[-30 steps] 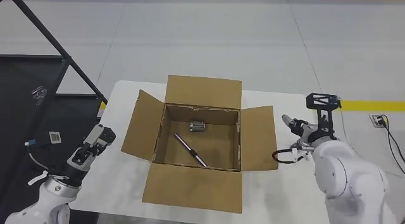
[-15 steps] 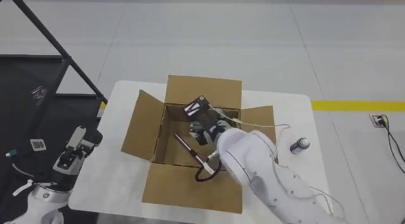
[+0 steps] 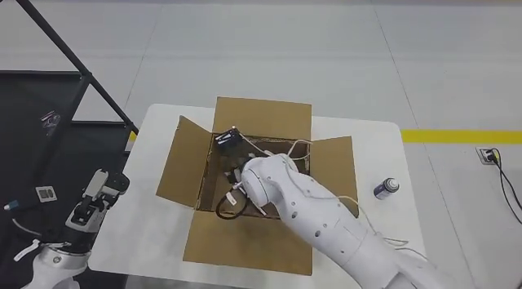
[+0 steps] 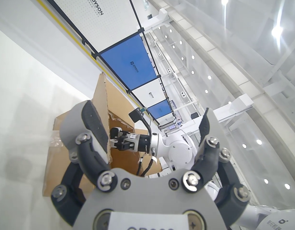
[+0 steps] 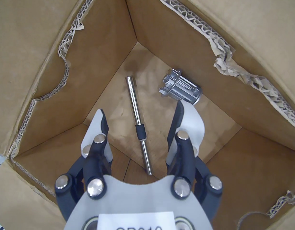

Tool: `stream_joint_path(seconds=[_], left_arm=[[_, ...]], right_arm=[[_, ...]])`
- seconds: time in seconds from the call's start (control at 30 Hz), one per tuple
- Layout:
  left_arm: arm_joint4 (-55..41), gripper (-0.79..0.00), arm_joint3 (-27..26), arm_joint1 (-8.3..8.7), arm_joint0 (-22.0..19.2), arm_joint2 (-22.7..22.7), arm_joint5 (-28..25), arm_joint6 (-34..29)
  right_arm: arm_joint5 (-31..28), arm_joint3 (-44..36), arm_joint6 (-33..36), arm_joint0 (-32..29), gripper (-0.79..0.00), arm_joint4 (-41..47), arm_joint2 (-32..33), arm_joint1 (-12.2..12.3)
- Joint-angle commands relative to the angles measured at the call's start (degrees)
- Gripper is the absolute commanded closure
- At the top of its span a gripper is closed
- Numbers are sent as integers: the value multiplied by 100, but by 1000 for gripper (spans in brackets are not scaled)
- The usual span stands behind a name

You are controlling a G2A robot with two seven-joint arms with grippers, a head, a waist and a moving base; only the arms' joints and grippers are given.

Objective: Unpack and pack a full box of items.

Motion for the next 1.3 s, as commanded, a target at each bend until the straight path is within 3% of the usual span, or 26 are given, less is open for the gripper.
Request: stream_joint_path(seconds=[0.0, 0.2, 0.27, 0.47, 0.5, 0.6, 0.67, 1.03, 1.27], left_arm=[[0, -785, 0, 0, 0, 0, 0, 1], [0, -785, 0, 0, 0, 0, 0, 1], [0, -785, 0, 0, 0, 0, 0, 1], [0, -785, 0, 0, 0, 0, 0, 1], [0, -785, 0, 0, 0, 0, 0, 1], [0, -785, 0, 0, 0, 0, 0, 1], [0, -785, 0, 0, 0, 0, 0, 1], [0, -785, 0, 0, 0, 0, 0, 1], [0, -785, 0, 0, 0, 0, 0, 1]], right_arm=[[-2, -4, 1, -4, -785, 1, 2, 2], [14, 2, -45, -24, -785, -2, 13, 3], [287, 117, -362, -140, -785, -107, 58, -11], [872, 735, -920, -209, -785, -147, -130, -282], [922, 863, -1034, -208, -736, -127, -139, -327], [1067, 1175, -1297, -196, -391, -99, -194, -467], [1081, 1353, -1449, -180, -332, -35, -198, -551], [1402, 2243, -2019, -29, -185, 200, -107, -949], [1164, 2653, -2219, 93, -188, 471, 94, -1099]])
